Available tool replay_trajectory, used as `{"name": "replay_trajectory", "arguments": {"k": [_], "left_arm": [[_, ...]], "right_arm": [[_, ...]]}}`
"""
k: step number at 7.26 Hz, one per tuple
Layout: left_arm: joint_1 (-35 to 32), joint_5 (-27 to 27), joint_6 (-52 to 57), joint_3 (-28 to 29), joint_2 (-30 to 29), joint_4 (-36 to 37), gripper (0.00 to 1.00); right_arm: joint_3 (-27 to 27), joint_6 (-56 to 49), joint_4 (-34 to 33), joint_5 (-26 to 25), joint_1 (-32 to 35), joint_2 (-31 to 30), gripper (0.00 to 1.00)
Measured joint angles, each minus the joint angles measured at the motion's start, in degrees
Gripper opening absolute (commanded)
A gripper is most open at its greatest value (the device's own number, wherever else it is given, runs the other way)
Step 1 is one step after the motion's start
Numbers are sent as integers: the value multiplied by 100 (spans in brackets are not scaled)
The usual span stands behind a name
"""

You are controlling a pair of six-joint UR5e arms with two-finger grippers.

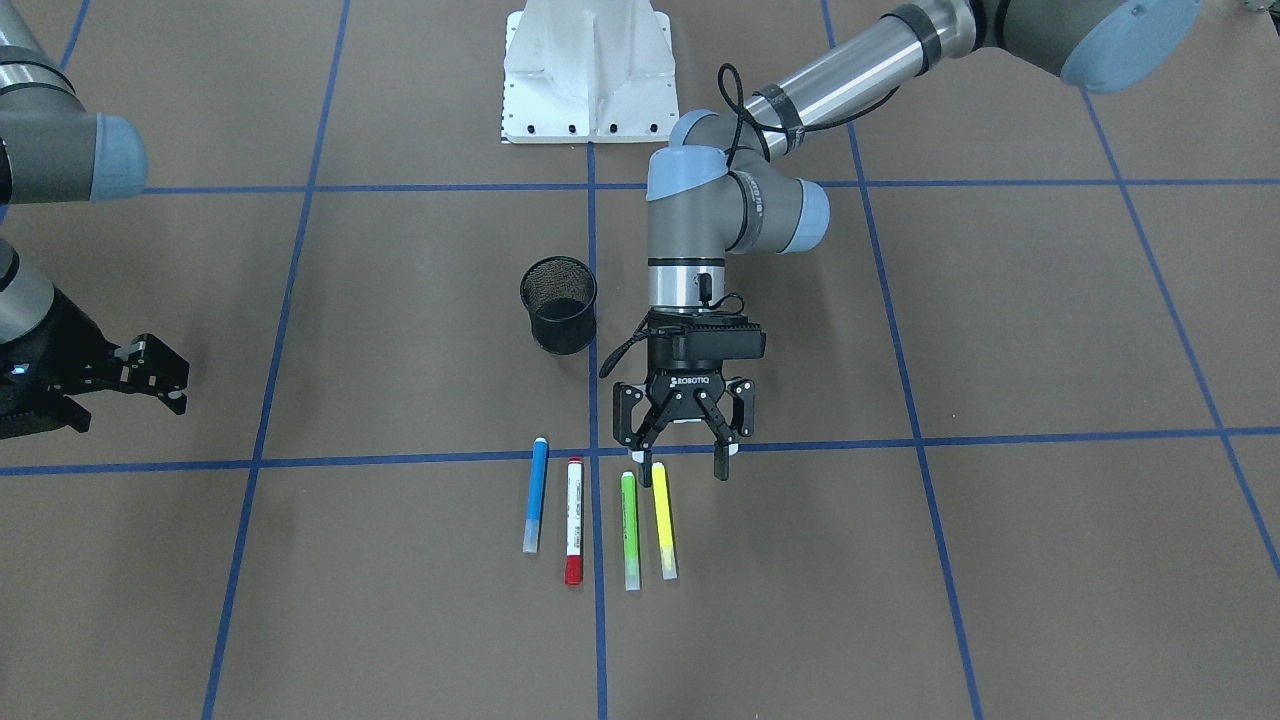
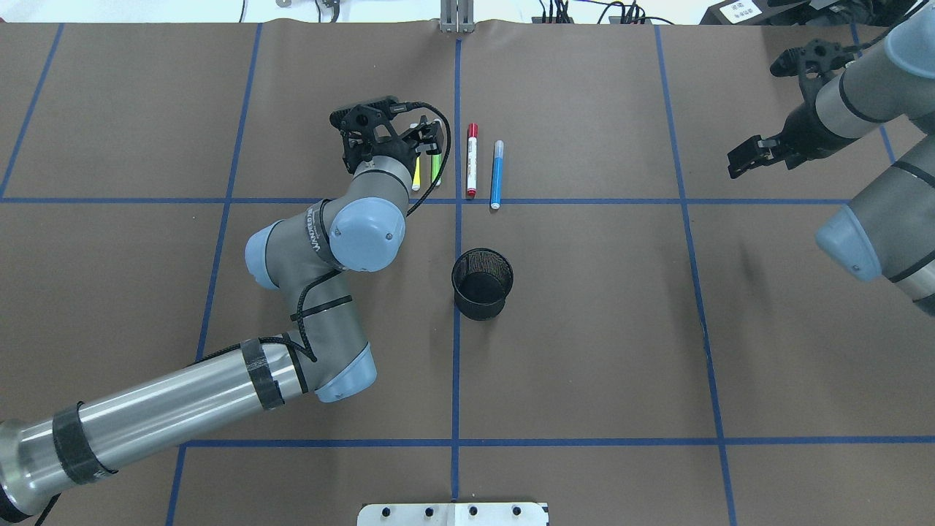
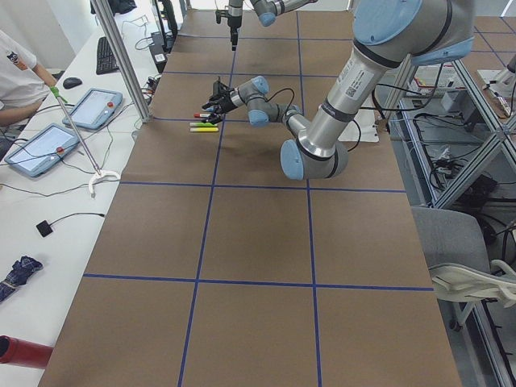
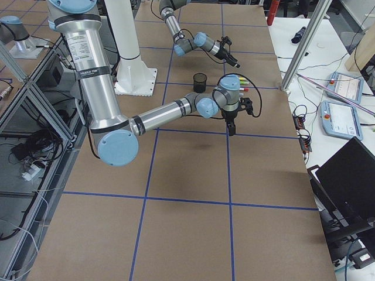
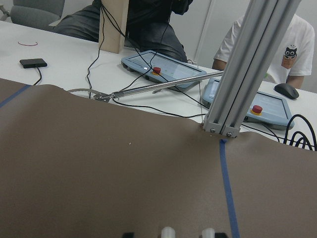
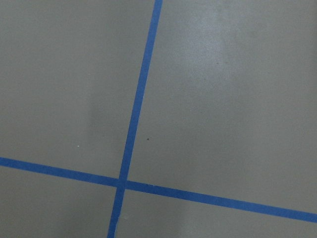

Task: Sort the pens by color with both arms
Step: 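Lay the yellow highlighter beside the green highlighter and open the left gripper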

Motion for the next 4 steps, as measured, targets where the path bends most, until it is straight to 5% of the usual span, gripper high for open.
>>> {"name": "replay_trajectory", "arguments": {"k": [2,4], "left_arm": [[-285,-829,519,-659,31,694,100],[-968,-2314,1579,-1888,541,2272,100]], "right_arm": [[5,-14,-2,2,87,30,99],[-48,-48,-47,25,357,97,99]]}}
